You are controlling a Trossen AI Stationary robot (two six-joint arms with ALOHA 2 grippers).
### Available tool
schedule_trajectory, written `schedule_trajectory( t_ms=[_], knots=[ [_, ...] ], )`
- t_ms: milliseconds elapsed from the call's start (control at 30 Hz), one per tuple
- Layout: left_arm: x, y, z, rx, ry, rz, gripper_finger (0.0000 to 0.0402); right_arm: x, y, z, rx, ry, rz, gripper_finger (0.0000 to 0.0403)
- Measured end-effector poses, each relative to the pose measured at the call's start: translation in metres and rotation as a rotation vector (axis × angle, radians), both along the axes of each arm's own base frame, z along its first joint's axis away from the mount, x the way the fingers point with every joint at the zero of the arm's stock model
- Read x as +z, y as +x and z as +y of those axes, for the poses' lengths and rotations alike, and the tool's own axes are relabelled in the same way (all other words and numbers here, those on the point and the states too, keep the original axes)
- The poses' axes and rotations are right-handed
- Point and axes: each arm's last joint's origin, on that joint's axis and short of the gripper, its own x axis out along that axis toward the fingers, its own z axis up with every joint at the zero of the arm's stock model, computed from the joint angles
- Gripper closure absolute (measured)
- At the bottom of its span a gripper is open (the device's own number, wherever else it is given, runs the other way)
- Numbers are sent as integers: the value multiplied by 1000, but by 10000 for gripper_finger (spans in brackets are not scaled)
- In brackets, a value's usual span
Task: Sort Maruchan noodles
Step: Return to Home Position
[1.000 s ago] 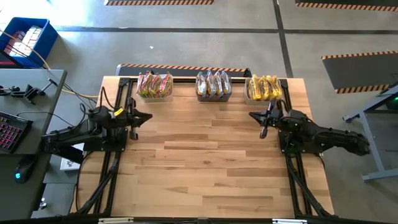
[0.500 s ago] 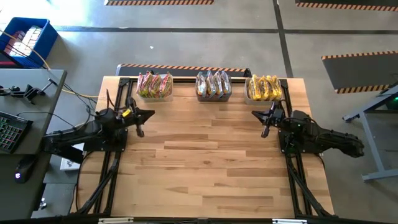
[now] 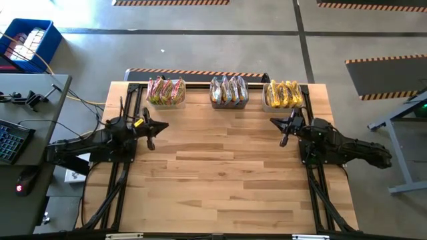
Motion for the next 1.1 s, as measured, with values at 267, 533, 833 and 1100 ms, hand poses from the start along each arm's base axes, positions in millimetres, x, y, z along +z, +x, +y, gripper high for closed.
schedule_trajectory(
  t_ms=[267,533,833,1100],
  knots=[
    [-6,4,1,-16,-61,60,385,-6,5,-1,-3,95,43,403],
    [-8,6,2,20,-111,71,385,-14,10,-3,-14,248,74,403],
    [-8,6,2,17,-56,86,385,-16,11,-3,-20,288,83,403],
    [-8,6,2,17,-45,89,385,-16,11,-3,-20,288,83,403]
  ],
)
